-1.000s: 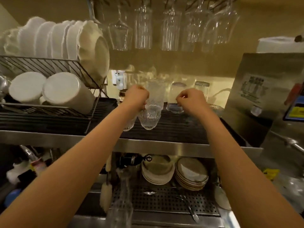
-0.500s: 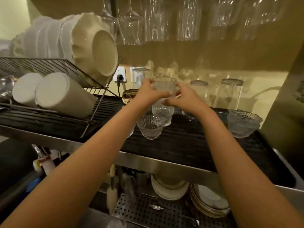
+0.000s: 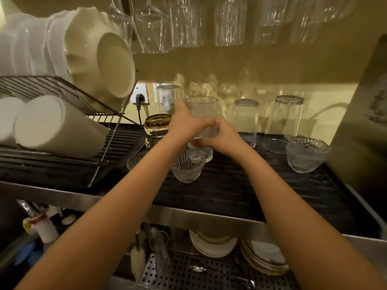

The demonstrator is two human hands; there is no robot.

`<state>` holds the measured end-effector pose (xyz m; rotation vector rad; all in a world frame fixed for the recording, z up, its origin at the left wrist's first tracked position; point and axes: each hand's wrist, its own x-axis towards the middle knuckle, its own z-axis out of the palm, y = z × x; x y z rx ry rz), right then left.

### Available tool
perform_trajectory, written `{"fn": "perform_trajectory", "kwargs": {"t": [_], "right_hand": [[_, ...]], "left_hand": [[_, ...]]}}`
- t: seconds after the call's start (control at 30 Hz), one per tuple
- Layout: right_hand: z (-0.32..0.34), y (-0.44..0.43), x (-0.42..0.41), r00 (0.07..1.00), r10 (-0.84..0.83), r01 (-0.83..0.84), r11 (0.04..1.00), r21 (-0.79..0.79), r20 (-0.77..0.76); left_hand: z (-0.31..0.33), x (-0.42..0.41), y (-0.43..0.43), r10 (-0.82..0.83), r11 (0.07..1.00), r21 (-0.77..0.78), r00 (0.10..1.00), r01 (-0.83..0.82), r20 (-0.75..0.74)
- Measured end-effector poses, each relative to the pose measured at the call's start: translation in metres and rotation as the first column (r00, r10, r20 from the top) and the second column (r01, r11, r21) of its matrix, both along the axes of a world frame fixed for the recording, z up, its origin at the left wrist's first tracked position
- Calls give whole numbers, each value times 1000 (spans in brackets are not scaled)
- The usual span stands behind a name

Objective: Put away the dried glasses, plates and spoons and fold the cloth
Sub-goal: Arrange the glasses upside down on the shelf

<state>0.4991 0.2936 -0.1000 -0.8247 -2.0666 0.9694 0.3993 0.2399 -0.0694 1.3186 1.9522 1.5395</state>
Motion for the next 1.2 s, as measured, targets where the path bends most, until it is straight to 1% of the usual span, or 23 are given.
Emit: {"fn": "perform_trajectory", "kwargs": {"t": [0.13, 0.27, 0.43, 0.57, 0.63, 0.7, 0.77, 0.83, 0.9, 0.97, 1.03, 1.13, 1.17, 1.2], "right_hand": [[-2, 1, 1, 998, -33, 31, 999, -32, -47], [1, 0, 8, 999, -41, 42, 999, 29, -31], [9, 2, 17, 993, -81, 85, 995, 56, -82], [13, 0, 25, 987, -96, 110, 988, 107, -127], [15, -3, 28, 981, -125, 145, 980, 136, -147], [17, -5, 31, 977, -158, 185, 962, 202, -142], [20, -7, 32, 975, -192, 217, 930, 297, -109], [22, -8, 35, 970, -229, 244, 894, 376, -85], [23, -9, 40, 960, -267, 274, 860, 431, -78], [24, -12, 50, 949, -309, 301, 831, 469, -61], [26, -17, 59, 939, -343, 309, 810, 498, -25], [31, -29, 68, 923, -383, 299, 784, 544, 44], [33, -33, 69, 921, -385, 292, 781, 553, 57], [36, -38, 71, 922, -383, 286, 781, 556, 63]], "left_hand": [[0, 2, -3, -10, 1000, 19, 1000, 11, -26], [5, 6, -9, -42, 998, 48, 997, 46, -72], [16, 13, -15, -107, 986, 120, 993, 112, -49], [25, 16, -23, -125, 973, 175, 982, 149, -141], [28, 17, -27, -150, 968, 174, 972, 182, -183], [28, 17, -30, -124, 970, 165, 951, 176, -283], [27, 18, -34, -80, 970, 178, 906, 168, -416], [28, 18, -38, -15, 971, 185, 813, 151, -582], [29, 17, -41, 56, 980, 168, 660, 107, -749], [31, 17, -43, 124, 983, 176, 490, 61, -863], [32, 17, -46, 169, 980, 193, 316, 45, -934], [31, 29, -48, 141, 989, 143, 40, 37, -989], [29, 34, -47, 138, 990, 137, -19, 26, -990], [28, 40, -48, 148, 989, 148, -56, 11, -987]]}}
